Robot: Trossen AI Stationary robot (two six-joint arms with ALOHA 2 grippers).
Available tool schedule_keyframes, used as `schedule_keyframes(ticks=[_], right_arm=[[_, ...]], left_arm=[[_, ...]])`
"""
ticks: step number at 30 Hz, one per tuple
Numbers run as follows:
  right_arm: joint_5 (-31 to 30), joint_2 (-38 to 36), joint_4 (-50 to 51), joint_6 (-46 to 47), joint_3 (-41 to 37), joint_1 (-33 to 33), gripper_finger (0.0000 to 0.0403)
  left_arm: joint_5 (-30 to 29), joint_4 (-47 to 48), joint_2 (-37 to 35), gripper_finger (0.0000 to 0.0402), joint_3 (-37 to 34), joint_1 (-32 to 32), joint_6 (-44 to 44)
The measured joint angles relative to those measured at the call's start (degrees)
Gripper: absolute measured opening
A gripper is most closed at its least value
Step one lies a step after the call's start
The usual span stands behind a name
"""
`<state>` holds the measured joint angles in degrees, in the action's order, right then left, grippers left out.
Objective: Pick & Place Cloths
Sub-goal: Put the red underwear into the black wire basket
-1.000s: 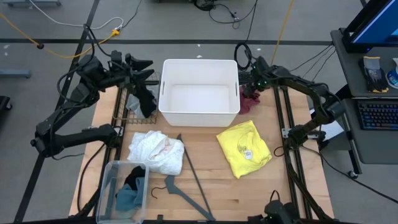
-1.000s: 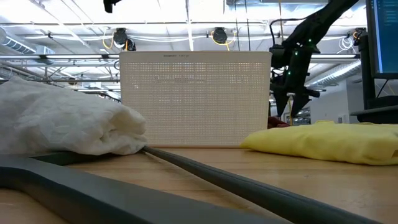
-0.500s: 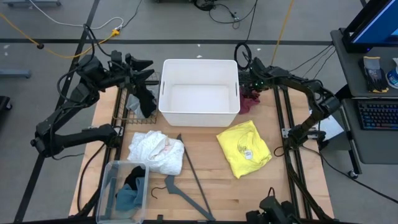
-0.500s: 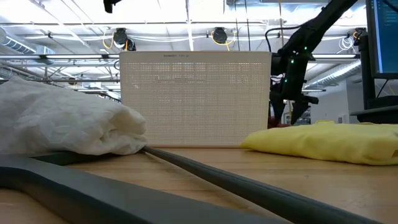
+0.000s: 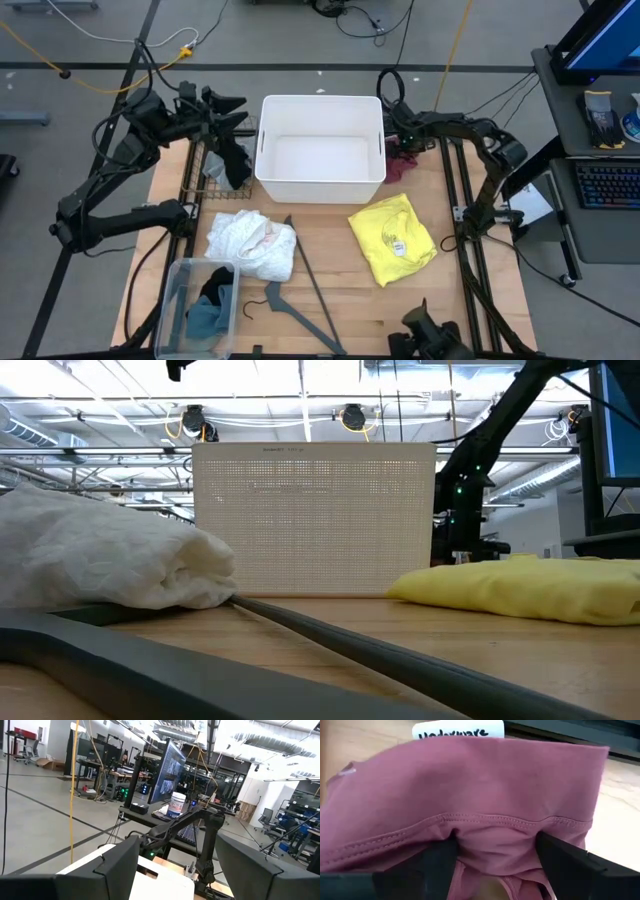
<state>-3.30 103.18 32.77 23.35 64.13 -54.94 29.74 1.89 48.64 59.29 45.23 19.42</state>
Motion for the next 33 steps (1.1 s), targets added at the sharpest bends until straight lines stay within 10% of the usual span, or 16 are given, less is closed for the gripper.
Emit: schedule_keyframes(ticks=[8,18,33], right_arm=[[-4.2,1.1,0.5,3.6,-2.7,-0.1,0.022],[-4.4,-4.3,1.5,6.2,-7.7,-0.6,0.0062],[-11.9,-37.2,8.2,10.5,-8.2,1.7,0.002]], left_arm=[[0.0,0.1,0.0,0.0267,0.0,0.0,0.1],[0.0,0.1,0.0,0.0267,0.0,0.0,-0.2],[0.7,0.1,0.1,0.0266,0.0,0.0,0.1]])
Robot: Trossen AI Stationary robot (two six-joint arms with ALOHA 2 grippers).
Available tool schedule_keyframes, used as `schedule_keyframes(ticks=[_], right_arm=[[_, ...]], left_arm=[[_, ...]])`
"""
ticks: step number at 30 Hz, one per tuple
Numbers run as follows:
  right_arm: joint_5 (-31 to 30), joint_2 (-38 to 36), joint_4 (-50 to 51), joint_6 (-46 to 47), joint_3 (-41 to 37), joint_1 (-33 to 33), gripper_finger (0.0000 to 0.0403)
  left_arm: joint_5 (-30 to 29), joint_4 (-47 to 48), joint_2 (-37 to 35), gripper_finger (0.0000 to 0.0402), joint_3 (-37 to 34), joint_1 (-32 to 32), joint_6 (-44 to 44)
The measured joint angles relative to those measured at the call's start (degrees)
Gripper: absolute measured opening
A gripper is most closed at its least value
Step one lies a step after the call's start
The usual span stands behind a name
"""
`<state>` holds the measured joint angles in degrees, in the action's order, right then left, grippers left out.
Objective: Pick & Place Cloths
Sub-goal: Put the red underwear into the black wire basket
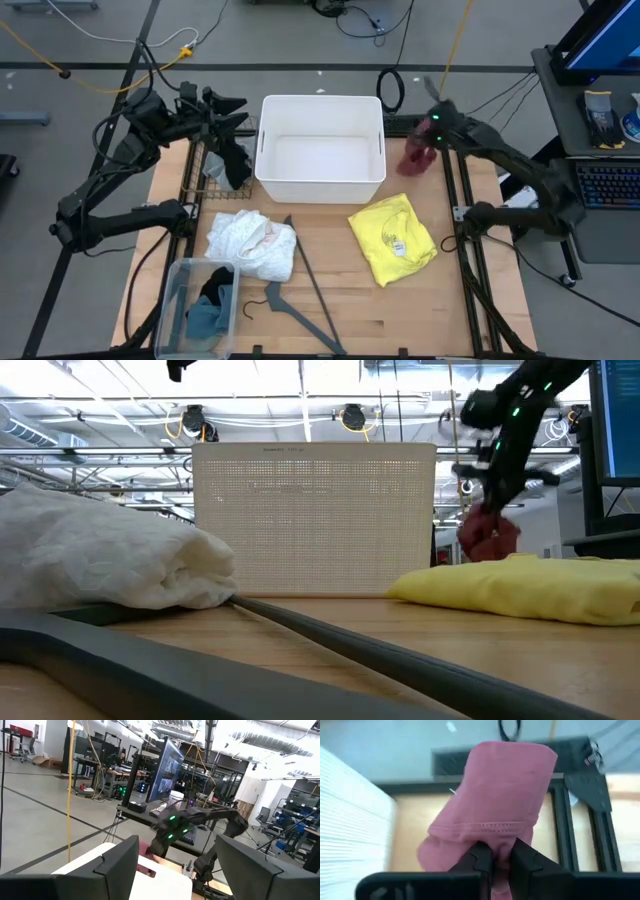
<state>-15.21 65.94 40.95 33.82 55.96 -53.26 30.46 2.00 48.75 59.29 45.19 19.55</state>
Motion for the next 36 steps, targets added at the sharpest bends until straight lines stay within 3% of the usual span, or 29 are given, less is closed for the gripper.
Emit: schedule_keyframes(ticks=[9,15,25,36], right_arm=[[0.8,-20.0,-14.6,1.1,0.0,4.6,0.002],[10.6,-25.5,-35.8,-0.5,0.1,8.6,0.002],[32.5,-20.1,-60.5,6.3,0.2,15.4,0.002],[43.8,-6.8,-76.4,17.0,0.2,23.0,0.002]], left_arm=[[0.0,0.1,1.3,0.0267,0.0,-1.7,2.7],[0.0,-0.2,5.3,0.0267,0.0,-4.9,5.1],[0.0,-14.3,14.2,0.0267,0.0,-13.3,6.7],[-10.0,-34.0,23.3,0.0267,0.0,-26.0,5.4]])
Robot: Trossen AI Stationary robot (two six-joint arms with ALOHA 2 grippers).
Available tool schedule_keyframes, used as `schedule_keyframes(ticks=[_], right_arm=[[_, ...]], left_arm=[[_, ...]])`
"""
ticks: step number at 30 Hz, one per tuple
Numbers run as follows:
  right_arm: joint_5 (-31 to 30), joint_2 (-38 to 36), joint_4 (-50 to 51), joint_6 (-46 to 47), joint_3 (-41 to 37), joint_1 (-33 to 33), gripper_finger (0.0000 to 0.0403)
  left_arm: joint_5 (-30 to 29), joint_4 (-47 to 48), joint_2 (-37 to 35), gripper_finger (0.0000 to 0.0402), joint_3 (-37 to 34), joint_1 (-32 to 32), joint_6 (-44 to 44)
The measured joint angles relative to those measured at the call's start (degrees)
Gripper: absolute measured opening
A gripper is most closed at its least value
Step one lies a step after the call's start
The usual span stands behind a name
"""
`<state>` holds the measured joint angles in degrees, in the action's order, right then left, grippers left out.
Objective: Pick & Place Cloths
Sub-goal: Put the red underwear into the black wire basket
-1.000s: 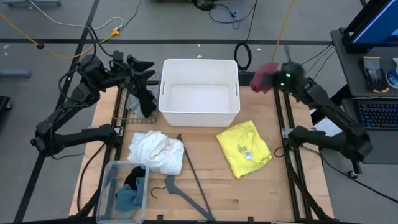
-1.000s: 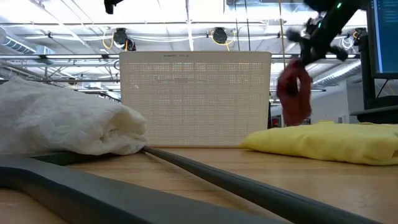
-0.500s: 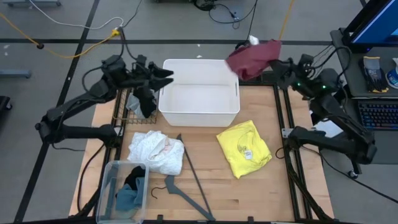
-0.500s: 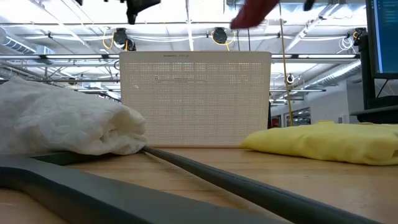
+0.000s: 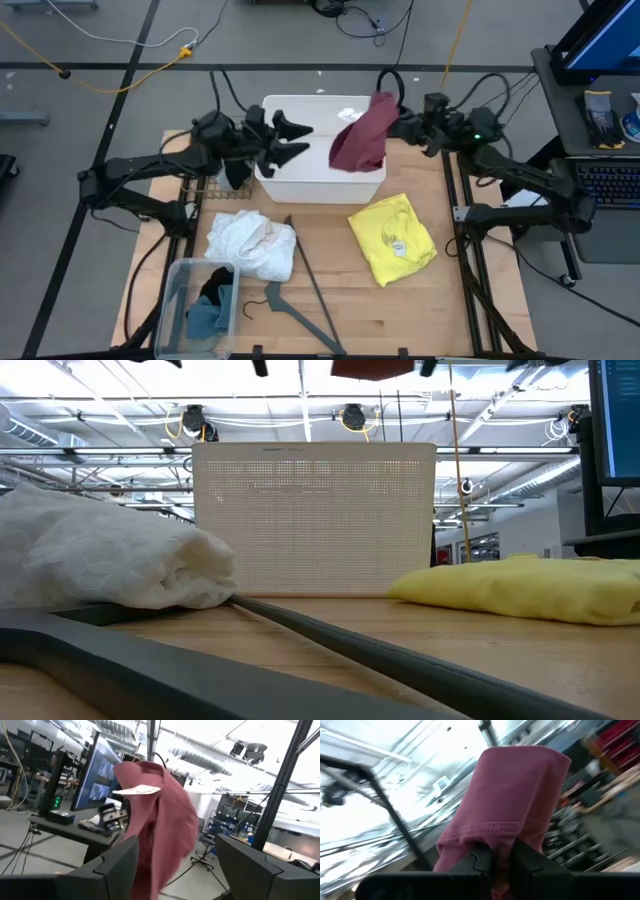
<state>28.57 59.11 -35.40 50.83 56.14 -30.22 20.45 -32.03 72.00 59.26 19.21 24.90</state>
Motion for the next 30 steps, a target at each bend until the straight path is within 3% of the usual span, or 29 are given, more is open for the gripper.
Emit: schedule_keyframes(ticks=[12,19,30], right_arm=[[3.1,9.1,-3.8,3.6,0.1,5.7,0.002],[3.1,12.3,-3.8,3.1,0.1,7.7,0.002],[-1.3,16.3,-4.0,2.1,0.2,10.9,0.002]], left_arm=[[-9.2,-10.4,6.9,0.0267,0.0,-9.8,-1.9],[-15.9,-11.5,8.3,0.0267,0.0,-13.1,-2.1],[-18.2,-11.3,11.6,0.0267,0.0,-16.0,1.0]])
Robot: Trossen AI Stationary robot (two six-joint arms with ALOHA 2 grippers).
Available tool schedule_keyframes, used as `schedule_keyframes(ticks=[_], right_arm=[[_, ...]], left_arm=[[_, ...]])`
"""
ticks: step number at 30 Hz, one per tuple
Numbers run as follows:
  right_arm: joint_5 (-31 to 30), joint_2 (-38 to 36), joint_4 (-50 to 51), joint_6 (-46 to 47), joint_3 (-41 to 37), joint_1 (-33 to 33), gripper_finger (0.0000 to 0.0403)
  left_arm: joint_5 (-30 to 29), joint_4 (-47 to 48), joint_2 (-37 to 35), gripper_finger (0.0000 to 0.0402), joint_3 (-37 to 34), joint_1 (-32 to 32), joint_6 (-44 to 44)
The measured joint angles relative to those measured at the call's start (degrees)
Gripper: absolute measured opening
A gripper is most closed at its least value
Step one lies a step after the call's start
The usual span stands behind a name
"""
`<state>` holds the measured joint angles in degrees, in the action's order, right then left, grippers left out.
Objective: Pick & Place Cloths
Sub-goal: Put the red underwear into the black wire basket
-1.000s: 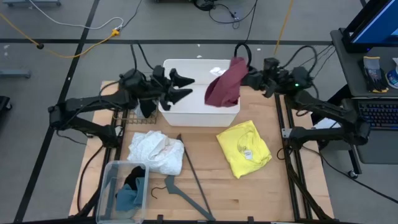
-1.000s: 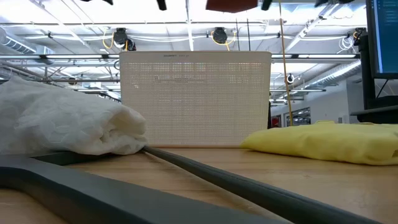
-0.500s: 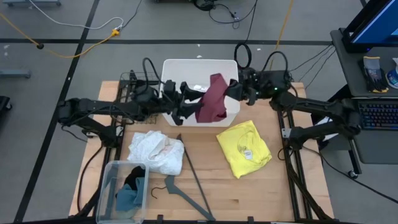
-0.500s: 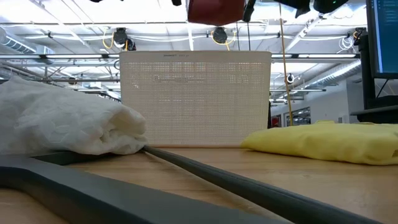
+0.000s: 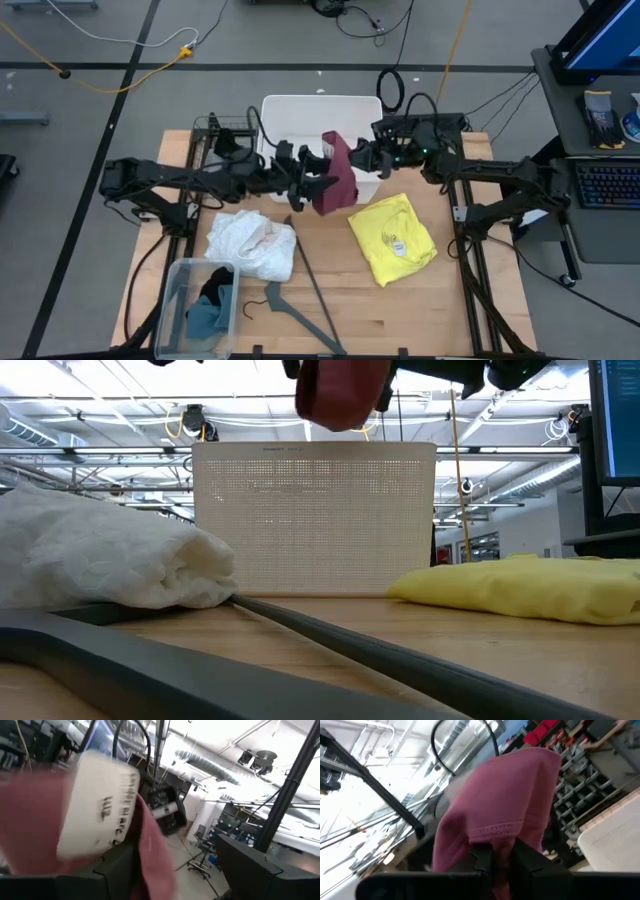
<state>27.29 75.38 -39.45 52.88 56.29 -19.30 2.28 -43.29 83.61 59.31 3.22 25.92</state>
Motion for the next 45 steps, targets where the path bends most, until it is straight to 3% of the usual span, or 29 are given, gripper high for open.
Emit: schedule_keyframes(ticks=[5,17,22,32,34,37,45], right_arm=[[-1.9,0.3,-0.6,-1.5,0.0,0.7,0.0019],[-2.5,0.1,-2.4,-1.1,0.0,3.7,0.0019],[-3.5,0.2,-2.6,-1.3,0.0,4.9,0.0019],[-3.5,0.2,-2.7,-1.3,0.0,5.5,0.0019],[-3.2,0.2,-2.7,-1.9,0.0,5.5,0.0025],[-0.4,0.2,-2.7,-2.8,0.0,5.2,0.006],[13.6,-0.3,-2.8,1.5,0.1,2.0,0.0141]], left_arm=[[-0.1,3.5,0.6,0.0266,0.0,-0.7,0.3],[-9.2,9.4,0.6,0.0255,0.0,-0.8,1.6],[-10.1,9.4,0.6,0.0197,0.0,-0.7,1.0],[-10.8,9.3,0.6,0.0019,0.0,-0.7,-0.3],[-10.8,9.3,0.6,0.001,0.0,-0.7,-0.6],[-10.1,9.2,0.6,0.0007,0.0,-0.7,-1.7],[-9.9,9.9,-3.5,0.0002,-0.1,-1.5,-7.9]])
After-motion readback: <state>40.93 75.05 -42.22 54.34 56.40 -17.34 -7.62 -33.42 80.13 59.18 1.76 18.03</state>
